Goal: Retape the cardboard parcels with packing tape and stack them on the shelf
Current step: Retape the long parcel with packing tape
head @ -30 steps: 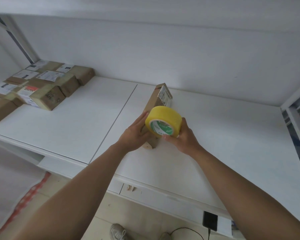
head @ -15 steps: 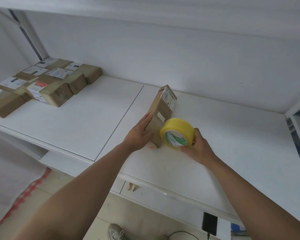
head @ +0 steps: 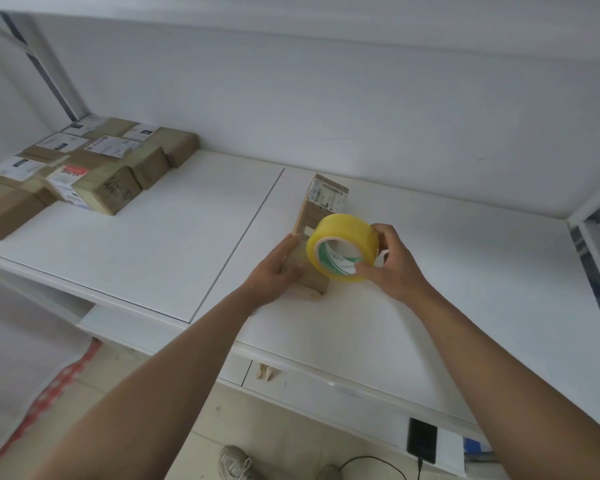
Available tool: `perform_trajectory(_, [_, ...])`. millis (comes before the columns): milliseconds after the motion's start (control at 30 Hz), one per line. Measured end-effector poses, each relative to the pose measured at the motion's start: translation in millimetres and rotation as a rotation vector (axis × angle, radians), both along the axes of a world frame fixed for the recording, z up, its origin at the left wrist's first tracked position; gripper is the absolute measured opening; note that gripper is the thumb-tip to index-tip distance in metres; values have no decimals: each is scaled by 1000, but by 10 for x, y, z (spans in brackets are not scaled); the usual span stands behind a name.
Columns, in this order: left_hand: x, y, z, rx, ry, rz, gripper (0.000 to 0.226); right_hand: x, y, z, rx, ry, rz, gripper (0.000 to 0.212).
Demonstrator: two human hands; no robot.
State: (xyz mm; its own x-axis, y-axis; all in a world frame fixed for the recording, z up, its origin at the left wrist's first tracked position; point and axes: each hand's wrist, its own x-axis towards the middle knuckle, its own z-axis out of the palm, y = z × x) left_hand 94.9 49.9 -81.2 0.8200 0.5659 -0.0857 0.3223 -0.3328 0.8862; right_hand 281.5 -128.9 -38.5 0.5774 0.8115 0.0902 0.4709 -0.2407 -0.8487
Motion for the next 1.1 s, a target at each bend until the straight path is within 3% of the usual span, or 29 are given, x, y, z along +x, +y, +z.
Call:
perform_trajectory(100, [30,-70,7,89,70,-8,74,16,13,-1,-27,-6,-15,58])
perform_trajectory(200, [66,-91,52,295,126,-34,60,4,45,-25,-62,13,-2,54])
perform_trajectory(400, [71,-99,-51,408,64,-30,56,-111,157,-154,-7,182,23,47])
perform_trajectory(533, [84,-374,-74,401,31,104,71,-150,193,-250,58,250,10,52])
perform_trajectory(667, [116,-450,-68,455,139,151,105,-153,210,-263,81,258,3,56])
perform_trajectory(767, [133,-457,-49,537,199,182,117,-148,228,-255,41,191,18,53])
perform_trajectory(967, [132,-470,-50,591,289,150,110,18,226,-119,-99,-99,71,43])
perform_trajectory(1100, [139,-485,-6,612,318,134,108,-15,223,-124,-79,-49,44,46])
